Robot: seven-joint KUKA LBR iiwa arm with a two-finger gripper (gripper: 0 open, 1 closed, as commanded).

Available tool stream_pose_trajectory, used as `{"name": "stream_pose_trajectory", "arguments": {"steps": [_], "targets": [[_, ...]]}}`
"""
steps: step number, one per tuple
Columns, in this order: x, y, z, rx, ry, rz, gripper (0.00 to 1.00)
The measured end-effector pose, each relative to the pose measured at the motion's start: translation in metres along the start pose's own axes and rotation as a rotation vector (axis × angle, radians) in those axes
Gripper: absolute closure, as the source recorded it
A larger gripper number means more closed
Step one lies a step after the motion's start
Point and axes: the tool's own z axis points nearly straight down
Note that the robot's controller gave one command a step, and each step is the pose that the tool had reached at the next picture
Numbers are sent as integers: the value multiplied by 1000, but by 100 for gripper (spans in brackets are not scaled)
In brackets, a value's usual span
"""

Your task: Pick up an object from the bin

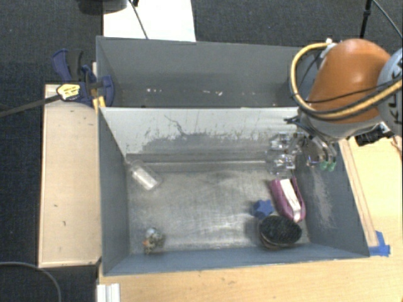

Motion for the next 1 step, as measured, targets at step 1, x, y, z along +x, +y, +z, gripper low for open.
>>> {"name": "stream_pose_trajectory", "arguments": {"steps": [1], "targets": [[-13,11,83,1,14,404,100]]}}
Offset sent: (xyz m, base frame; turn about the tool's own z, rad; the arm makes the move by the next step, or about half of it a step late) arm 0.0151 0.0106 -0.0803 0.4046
